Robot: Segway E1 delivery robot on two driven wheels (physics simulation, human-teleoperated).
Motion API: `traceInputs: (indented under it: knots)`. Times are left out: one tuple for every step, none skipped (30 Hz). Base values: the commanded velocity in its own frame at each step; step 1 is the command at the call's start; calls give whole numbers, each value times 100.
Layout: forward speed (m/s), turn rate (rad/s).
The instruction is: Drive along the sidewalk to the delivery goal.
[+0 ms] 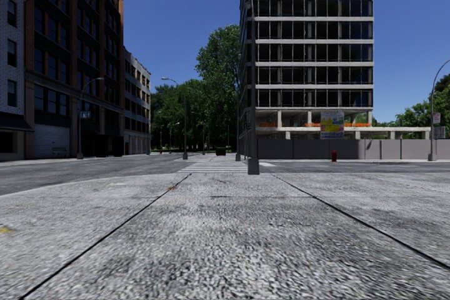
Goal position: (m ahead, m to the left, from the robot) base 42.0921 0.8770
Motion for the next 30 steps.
traceInputs:
  knots:
    - [200,0]
    - [200,0]
    - [200,0]
    - [200,0]
    - [200,0]
    - [200,0]
    - [200,0]
    - [200,0]
    - [200,0]
    - [200,0]
    - [200,0]
    - [200,0]
    - [200,0]
    - [200,0]
    - [200,0]
    - [200,0]
    - [200,0]
    - [200,0]
    - [200,0]
    - [200,0]
    - [200,0]
    - [200,0]
    - [200,0]
    - [200,0]
    - [200,0]
    - [200,0]
    - [200,0]
    - [200,0]
    - [200,0]
    - [200,0]
